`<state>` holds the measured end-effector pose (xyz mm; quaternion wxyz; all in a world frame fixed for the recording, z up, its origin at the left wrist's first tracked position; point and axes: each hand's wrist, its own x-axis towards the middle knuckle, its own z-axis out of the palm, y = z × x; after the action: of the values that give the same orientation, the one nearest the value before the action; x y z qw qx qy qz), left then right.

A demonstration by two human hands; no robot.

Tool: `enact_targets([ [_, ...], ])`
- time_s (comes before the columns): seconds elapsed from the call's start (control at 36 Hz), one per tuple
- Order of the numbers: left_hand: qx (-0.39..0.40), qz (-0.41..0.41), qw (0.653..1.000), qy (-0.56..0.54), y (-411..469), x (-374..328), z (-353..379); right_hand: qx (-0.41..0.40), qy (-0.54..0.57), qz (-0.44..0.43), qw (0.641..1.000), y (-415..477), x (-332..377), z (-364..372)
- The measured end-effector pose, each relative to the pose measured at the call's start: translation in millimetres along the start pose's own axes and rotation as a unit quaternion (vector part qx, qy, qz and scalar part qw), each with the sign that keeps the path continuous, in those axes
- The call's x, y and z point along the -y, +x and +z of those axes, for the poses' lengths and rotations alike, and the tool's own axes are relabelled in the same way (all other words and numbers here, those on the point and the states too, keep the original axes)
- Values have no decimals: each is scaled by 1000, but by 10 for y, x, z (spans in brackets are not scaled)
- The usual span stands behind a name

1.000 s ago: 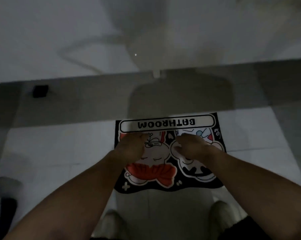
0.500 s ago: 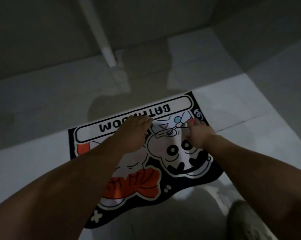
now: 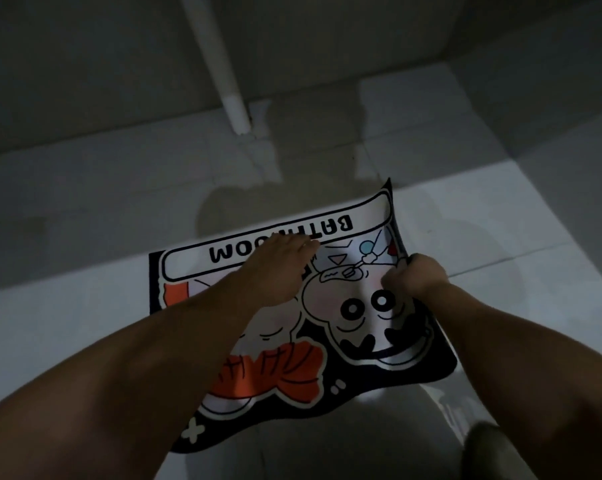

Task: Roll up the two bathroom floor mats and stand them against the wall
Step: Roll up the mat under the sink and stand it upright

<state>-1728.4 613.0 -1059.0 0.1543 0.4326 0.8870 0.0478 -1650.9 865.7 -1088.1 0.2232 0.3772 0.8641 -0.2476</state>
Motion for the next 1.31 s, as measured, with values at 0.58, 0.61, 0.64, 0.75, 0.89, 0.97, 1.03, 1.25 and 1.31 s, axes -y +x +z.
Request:
enact_targets([
  [0.58,-123,1,992,0,161,-253,-1026,-51,-259,-457,849,-876,900,-1240],
  [0.61,-138,0,990,-14,139,-269,-1083,-42,-269,-468,841,-937,951,-1318],
  [0.64,-154,-3,988,-28,105,-278,-1167,-33,-282,-471,835,-1004,1003,-1396],
  [0.75,-143,-11,989,-36,-76,-265,-1573,-38,-309,-483,819,-1206,1129,-1699],
  [0.89,-107,-20,994,-13,-367,-283,-2025,-35,-288,-526,799,-1450,1255,-1991],
  [0.97,-133,-17,991,13,-467,-292,-2108,-55,-289,-555,778,-1544,1319,-2024],
  [1.03,-129,-22,991,11,-518,-274,-2094,-78,-300,-572,760,-1545,1336,-1999],
  [1.25,-84,-1,996,16,-631,-252,-1943,-89,-341,-563,748,-1438,1212,-1853],
  [1.31,-61,-13,998,5,-618,-233,-1945,-91,-333,-563,751,-1389,1189,-1807],
])
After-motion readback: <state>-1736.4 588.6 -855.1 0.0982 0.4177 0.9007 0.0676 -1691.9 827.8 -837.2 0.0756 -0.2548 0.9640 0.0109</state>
